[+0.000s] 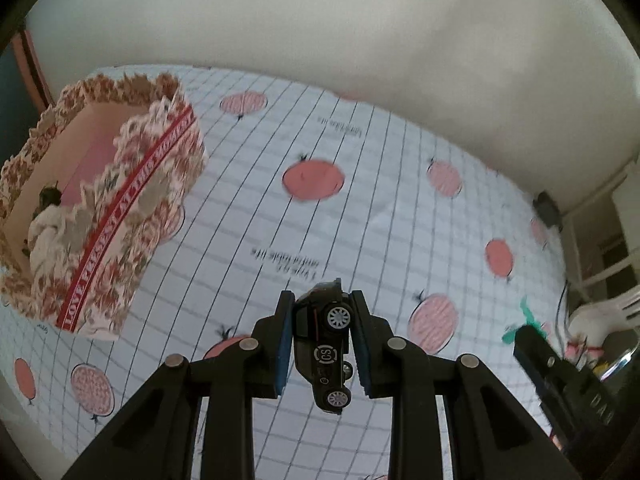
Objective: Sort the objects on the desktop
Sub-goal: 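Carry the black toy car and green piece over the floral box with both tools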
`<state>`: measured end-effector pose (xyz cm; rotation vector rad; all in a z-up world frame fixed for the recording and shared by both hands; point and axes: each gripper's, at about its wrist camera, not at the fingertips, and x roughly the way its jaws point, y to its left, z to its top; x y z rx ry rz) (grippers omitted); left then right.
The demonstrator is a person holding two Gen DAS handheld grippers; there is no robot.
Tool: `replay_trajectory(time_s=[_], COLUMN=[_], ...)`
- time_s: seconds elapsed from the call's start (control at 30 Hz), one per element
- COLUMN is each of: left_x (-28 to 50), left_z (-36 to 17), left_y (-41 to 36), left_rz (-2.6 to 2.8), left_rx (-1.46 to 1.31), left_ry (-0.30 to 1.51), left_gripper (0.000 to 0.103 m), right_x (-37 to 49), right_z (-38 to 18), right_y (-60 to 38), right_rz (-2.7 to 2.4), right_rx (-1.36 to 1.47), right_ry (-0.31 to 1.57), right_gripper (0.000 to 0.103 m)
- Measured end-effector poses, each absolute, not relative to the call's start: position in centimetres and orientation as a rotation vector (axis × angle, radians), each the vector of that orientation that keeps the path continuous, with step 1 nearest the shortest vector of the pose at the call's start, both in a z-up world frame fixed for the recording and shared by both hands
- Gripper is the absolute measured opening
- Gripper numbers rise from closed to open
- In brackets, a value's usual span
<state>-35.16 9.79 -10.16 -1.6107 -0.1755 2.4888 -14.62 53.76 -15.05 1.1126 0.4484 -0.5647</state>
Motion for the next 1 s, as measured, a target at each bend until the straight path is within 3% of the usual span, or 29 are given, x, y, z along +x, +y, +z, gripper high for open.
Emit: replay_trajectory(time_s=[0.33, 1.0], left_x=[-35.1, -34.9], left_z=[-9.2, -7.7], left_y=[7.6, -0.4], left_rz=[2.499, 2.534], left_rx=[-1.538, -1.461], left_ry=[-0.343, -0.633], left_gripper=[0.028, 0.028], right_x=[-15.5, -10.3], right_z=[-13.7, -11.6], right_y=[54.2, 58.8], right_rz=[-0.646, -0.609], right_rx=[1.118, 0.993], right_ry=[0.265, 0.237], right_gripper=[0.026, 0.026])
